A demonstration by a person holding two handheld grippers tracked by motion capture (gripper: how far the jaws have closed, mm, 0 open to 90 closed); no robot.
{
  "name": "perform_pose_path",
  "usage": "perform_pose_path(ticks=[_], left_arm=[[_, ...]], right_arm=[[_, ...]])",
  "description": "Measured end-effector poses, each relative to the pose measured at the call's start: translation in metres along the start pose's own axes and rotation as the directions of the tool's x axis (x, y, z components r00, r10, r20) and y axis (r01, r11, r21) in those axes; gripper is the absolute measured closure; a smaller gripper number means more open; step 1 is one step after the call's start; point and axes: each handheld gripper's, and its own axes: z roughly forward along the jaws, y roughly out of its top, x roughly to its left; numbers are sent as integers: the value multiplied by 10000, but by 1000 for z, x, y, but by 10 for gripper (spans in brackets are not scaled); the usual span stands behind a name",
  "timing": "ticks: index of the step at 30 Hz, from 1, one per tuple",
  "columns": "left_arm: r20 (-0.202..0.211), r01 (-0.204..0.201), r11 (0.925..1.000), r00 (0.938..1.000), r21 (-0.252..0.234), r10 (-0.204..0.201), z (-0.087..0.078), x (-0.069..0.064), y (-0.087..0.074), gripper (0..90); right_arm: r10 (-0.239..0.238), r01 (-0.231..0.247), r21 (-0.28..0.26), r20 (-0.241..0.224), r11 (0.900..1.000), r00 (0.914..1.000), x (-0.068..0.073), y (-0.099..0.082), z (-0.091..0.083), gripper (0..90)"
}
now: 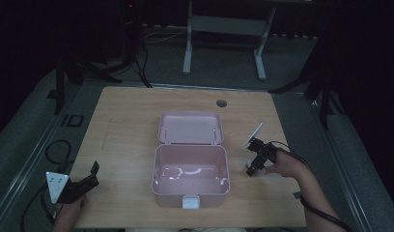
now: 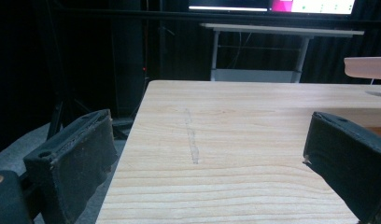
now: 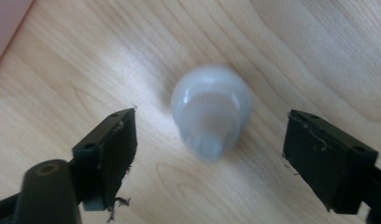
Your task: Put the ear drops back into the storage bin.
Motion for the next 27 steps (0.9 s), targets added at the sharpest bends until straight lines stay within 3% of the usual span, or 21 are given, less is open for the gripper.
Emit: perform_pose_path(ticks=[5, 11, 16, 17, 20, 24, 27], left_arm=[[7, 15, 10000, 10000, 18, -15, 0, 0, 0, 24], [22, 5, 10000, 10000, 13, -5, 0, 0, 0, 24], [25, 9, 10000, 10000, 16, -9, 0, 0, 0, 24], [27, 8, 10000, 10000, 17, -8, 0, 0, 0, 24], [32, 8, 10000, 10000, 20, -8, 0, 0, 0, 24], [32, 19, 10000, 10000, 36, -19, 0, 0, 0, 24], [32, 14, 10000, 10000, 33, -15, 0, 0, 0, 24]], right_arm=[[-132, 132, 142, 22, 9998, 9999, 1, 8, 4, 243], [-10, -1, 285, 357, 9996, 9994, 1, 20, 6, 396], [132, -156, 466, 514, 9988, 9986, 1, 24, 8, 397], [188, -220, 491, 631, 9986, 9978, 0, 25, 9, 432], [163, -197, 670, 505, 9976, 9986, 1, 25, 11, 439], [1, -32, 923, 336, 9957, 9994, 3, 25, 13, 567], [-138, 98, 954, 412, 9954, 9991, 5, 25, 13, 583]])
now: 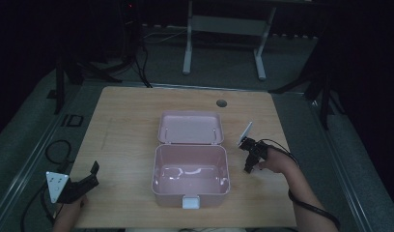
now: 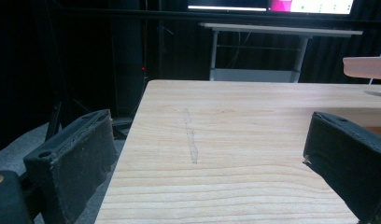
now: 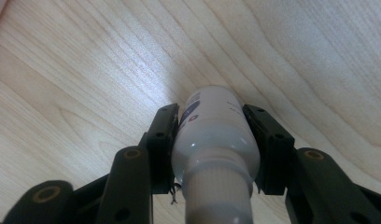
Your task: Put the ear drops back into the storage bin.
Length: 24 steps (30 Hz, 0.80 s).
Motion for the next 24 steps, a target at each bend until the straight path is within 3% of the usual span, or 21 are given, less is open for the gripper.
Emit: perform_pose_path(ticks=[2, 7, 11, 16, 17, 21, 24], left_arm=[[0, -4, 10000, 10000, -5, 4, 0, 0, 0, 24], [-5, 18, 10000, 10000, 7, -18, 0, 0, 0, 24], [-2, 11, 10000, 10000, 3, -11, 0, 0, 0, 24], [-1, 15, 10000, 10000, 9, -15, 0, 0, 0, 24], [-4, 13, 10000, 10000, 9, -13, 0, 0, 0, 24], [-3, 12, 10000, 10000, 12, -12, 0, 0, 0, 24], [-3, 10, 10000, 10000, 11, -10, 0, 0, 0, 24]], right_arm=[[-296, 296, 67, 17, 9995, 9996, 1, 0, -2, 591], [-526, 525, 43, 241, 9986, 9983, 2, -1, -6, 592], [-1239, 1235, 162, 259, 9922, 9920, 6, -4, -9, 592], [-2319, 2313, 208, 399, 9727, 9719, 14, -9, -12, 592], [-2319, 2313, 208, 399, 9727, 9719, 14, -9, -12, 592], [-3047, 3028, 383, 593, 9523, 9506, 20, -13, -14, 592], [-3509, 3497, 321, 451, 9363, 9353, 24, -16, -15, 592]])
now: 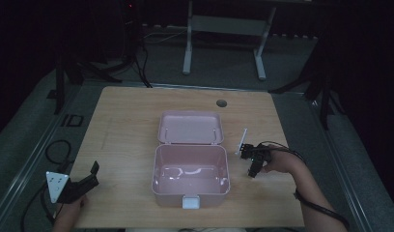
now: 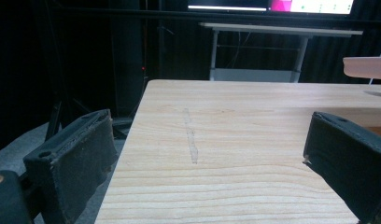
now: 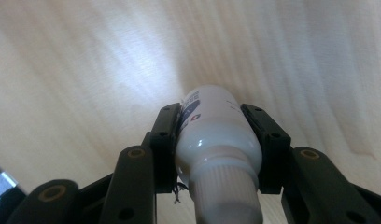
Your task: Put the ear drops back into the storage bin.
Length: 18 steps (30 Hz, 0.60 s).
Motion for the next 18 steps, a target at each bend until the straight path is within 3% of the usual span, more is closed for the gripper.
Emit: perform_pose_path(ticks=[5, 6, 9, 12, 18], left_arm=[[0, 9, 10000, 10000, 6, -9, 0, 0, 0, 24], [-2, 8, 10000, 10000, 7, -8, 0, 0, 0, 24], [-1, 12, 10000, 10000, 7, -12, 0, 0, 0, 24], [-2, 7, 10000, 10000, 7, -7, 0, 0, 0, 24], [-2, 28, 10000, 10000, 12, -28, 0, 0, 0, 24]], right_arm=[[-626, 626, -47, -150, 9980, 9979, 7, -3, -1, 592], [-955, 955, -86, -64, 9954, 9954, 10, -5, -1, 592], [-1182, 1181, -67, -94, 9930, 9929, 13, -7, -2, 592], [-1765, 1766, -217, 66, 9841, 9843, 20, -10, -3, 592], [-2327, 2335, -285, 307, 9719, 9721, 28, -14, -6, 592]])
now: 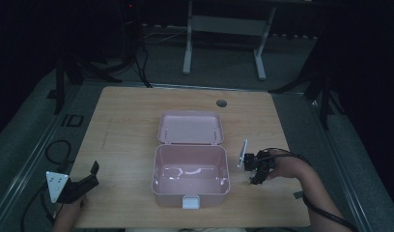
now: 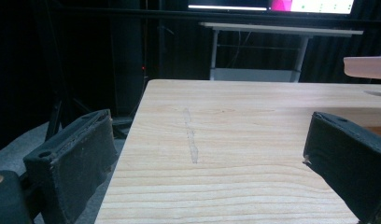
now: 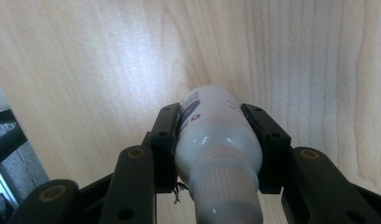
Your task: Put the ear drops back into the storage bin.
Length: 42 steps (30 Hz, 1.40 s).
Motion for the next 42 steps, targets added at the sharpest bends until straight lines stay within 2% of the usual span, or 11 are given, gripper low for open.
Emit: perform_pose_path(ticks=[1, 6, 9, 14, 18, 20, 27, 28, 33, 36, 42], left_arm=[[3, -1, 10000, 10000, 9, 1, 0, 0, 0, 24], [-6, -6, 10000, 10000, 7, 6, 0, 0, 0, 24], [-23, 10, 10000, 10000, 16, -10, 0, 0, 0, 24], [-25, 16, 10000, 10000, 25, -16, 0, 0, 0, 24], [-24, 28, 10000, 10000, 37, -28, 0, 0, 0, 24], [-27, 27, 10000, 10000, 35, -27, 0, 0, 0, 24], [-32, -2, 10000, 10000, 2, 2, 0, 0, 0, 24], [-31, -2, 10000, 10000, 9, 2, 0, 0, 0, 24], [-32, -6, 10000, 10000, 4, 6, 0, 0, 0, 24], [-33, 3, 10000, 10000, 10, -3, 0, 0, 0, 24], [-42, 0, 10000, 10000, 2, 0, 0, 0, 0, 24]], right_arm=[[-244, 245, -57, 141, 9997, 9996, 4, 0, -1, 592], [-465, 467, -148, 156, 9988, 9988, 11, 1, -2, 592], [-1110, 1108, 75, 340, 9938, 9932, 21, 5, -4, 592], [-1391, 1393, -82, 219, 9902, 9900, 26, 6, -7, 592], [-1722, 1717, 176, 305, 9850, 9846, 30, 8, -8, 592], [-1734, 1719, 349, 460, 9845, 9838, 31, 9, -9, 592], [-1764, 1755, 246, 432, 9842, 9834, 33, 13, -16, 592], [-1861, 1844, 425, 392, 9819, 9818, 35, 15, -21, 592], [-1916, 1901, 528, 242, 9803, 9812, 36, 17, -30, 592], [-1907, 1891, 521, 264, 9806, 9813, 38, 19, -36, 592], [-2145, 2119, 614, 392, 9754, 9759, 44, 25, -53, 592]])
